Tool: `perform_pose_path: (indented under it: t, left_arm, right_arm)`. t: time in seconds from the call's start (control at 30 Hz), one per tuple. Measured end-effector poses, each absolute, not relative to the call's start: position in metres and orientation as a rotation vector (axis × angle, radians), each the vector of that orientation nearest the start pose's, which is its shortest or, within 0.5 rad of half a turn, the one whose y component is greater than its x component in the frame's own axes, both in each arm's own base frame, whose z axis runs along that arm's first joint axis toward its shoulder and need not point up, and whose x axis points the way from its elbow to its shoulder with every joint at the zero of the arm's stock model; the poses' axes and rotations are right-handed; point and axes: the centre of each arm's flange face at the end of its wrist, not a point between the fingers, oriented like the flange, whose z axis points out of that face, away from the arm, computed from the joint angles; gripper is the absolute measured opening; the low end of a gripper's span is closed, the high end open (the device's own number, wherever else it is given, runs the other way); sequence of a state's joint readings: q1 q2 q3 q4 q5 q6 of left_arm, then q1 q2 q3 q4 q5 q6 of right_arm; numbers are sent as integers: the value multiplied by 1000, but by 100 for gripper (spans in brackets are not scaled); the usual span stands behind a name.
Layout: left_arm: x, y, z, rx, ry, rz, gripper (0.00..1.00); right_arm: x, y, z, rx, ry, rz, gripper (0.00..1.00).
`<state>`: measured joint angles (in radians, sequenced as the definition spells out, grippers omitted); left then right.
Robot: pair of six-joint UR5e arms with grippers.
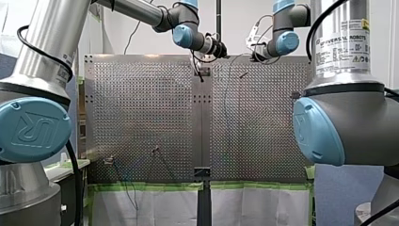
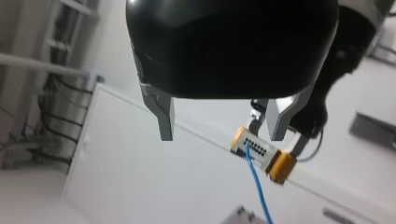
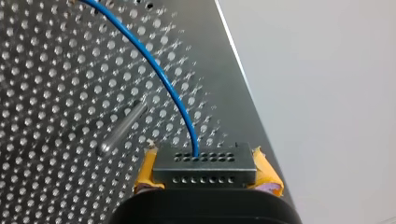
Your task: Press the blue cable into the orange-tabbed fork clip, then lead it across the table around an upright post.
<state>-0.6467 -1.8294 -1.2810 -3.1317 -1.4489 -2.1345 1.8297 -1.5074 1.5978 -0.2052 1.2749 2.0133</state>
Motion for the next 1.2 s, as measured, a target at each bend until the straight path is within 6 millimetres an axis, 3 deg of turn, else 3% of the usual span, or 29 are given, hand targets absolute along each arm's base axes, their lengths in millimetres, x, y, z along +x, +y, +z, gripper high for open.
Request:
perform_pose_path:
  t: [0.17,0.37,0.5,0.9,1.2]
  left_arm:
    - [393,-491,486,180,1610,-1138,94]
    - [392,-510,452,184,1703,-1220,94]
    - [398,-511,438,119,1751,-1223,94]
    - [411,-499,438,-54,1741,-1171,94]
    - [392,-501,432,-15,1800,-1034,94]
  right_arm:
    - [297,-458,467,-1860,1580,-2622,0]
    - [304,-453,467,-1863,1557,-2617,0]
    - [307,-451,468,-1864,1548,-2615,0]
    - [307,-450,469,-1863,1546,-2618,0]
    - [299,-456,469,-1857,1578,-2628,0]
